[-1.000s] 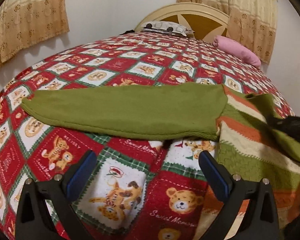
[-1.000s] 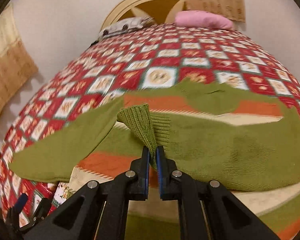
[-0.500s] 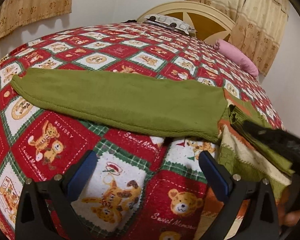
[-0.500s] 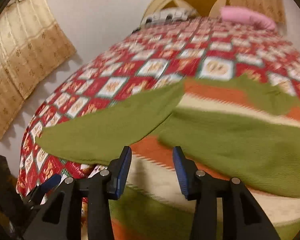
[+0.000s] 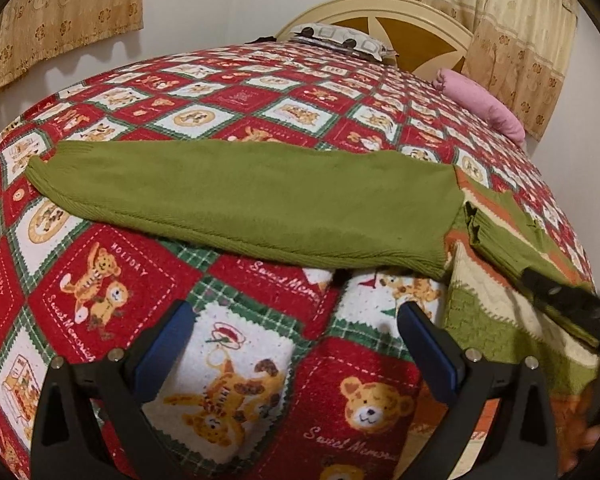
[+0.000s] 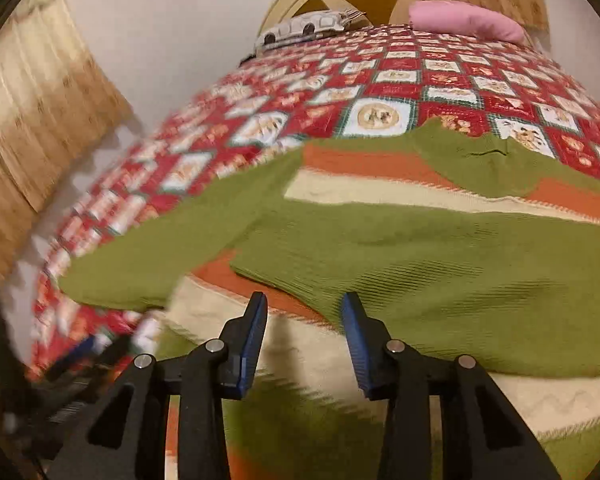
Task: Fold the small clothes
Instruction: 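Carry the sleeve across the sweater body and release it with the right gripper, then grasp the other green sleeve cuff with the left gripper and lift it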
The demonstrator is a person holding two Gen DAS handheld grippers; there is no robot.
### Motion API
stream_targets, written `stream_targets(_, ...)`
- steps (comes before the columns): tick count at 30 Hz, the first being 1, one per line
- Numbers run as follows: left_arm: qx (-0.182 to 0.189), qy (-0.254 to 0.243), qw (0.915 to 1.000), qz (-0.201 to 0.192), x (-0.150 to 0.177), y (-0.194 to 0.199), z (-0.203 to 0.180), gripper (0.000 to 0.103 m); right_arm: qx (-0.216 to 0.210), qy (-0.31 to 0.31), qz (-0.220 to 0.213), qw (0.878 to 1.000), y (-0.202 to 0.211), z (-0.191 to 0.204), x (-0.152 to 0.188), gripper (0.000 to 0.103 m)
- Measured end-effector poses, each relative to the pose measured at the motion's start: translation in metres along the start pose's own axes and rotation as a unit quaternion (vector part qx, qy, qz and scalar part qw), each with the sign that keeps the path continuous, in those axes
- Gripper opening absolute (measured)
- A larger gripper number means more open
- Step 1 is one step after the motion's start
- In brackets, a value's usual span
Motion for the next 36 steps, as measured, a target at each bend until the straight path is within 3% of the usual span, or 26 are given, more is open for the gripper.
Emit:
stream_targets(3, -0.009, -0.006, 0.9999, 0.004, 0.0, -0.001, -0.001, 0.103, 0.029, -0.031, -0.045, 0.998, 0.038, -0.035, -0.01, 0.04)
stream_targets(6, -0.018, -0.009, 0.9998, 0.006, 0.001, -0.002, -0.002, 0.103, 0.09, -0.045, -0.065, 0.993, 0.075, -0.09, -0.005, 0.04)
stream_targets(9, -0.028, -0.015, 0.9995, 0.009, 0.002, -0.003, -0.003, 0.103, 0.156, -0.065, -0.058, 0.984, 0.107, -0.153, 0.015, 0.04)
stream_targets(13, -0.038, -0.019, 0.999, 0.01, 0.002, -0.003, -0.004, 0.103, 0.196, -0.097, -0.047, 0.975, 0.139, -0.216, 0.046, 0.037)
stream_targets(15, -0.044, -0.022, 0.9987, 0.012, 0.002, -0.004, -0.004, 0.103, 0.233, -0.089, -0.011, 0.968, 0.141, -0.237, 0.059, 0.036)
stream_targets(16, -0.046, -0.023, 0.9986, 0.013, 0.002, -0.004, -0.005, 0.103, 0.231, -0.097, 0.006, 0.968, 0.14, -0.245, 0.069, 0.036)
stream_targets(19, -0.05, -0.024, 0.9984, 0.015, 0.003, -0.004, -0.006, 0.103, 0.221, -0.117, -0.017, 0.968, 0.156, -0.247, 0.074, 0.036)
stream_targets(21, -0.053, -0.025, 0.9982, 0.016, 0.004, -0.005, -0.006, 0.103, 0.222, -0.114, -0.055, 0.967, 0.169, -0.237, 0.065, 0.036)
stream_targets(25, -0.066, -0.032, 0.9972, 0.018, 0.004, -0.005, -0.007, 0.103, 0.229, -0.07, -0.115, 0.964, 0.169, -0.203, 0.032, 0.036)
stream_targets(28, -0.078, -0.011, 0.9968, 0.012, 0.003, 0.001, 0.003, 0.103, 0.219, -0.042, -0.096, 0.97, 0.136, -0.191, 0.02, 0.036)
stream_targets(31, -0.08, 0.012, 0.9967, 0.006, -0.004, 0.014, 0.027, 0.103, 0.226, -0.037, -0.027, 0.973, 0.095, -0.197, 0.038, 0.036)
stream_targets(36, -0.128, 0.091, 0.9866, -0.044, -0.041, 0.041, 0.111, 0.103, 0.194, -0.061, -0.041, 0.978, 0.1, -0.206, 0.041, 0.036)
Point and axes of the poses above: each gripper's, at about its wrist camera, not at the fingertips, and y roughly against the way its jaws point, z to its left, x to its underside, the point moved 5 cm from there along -y, roughly the way its jaws point
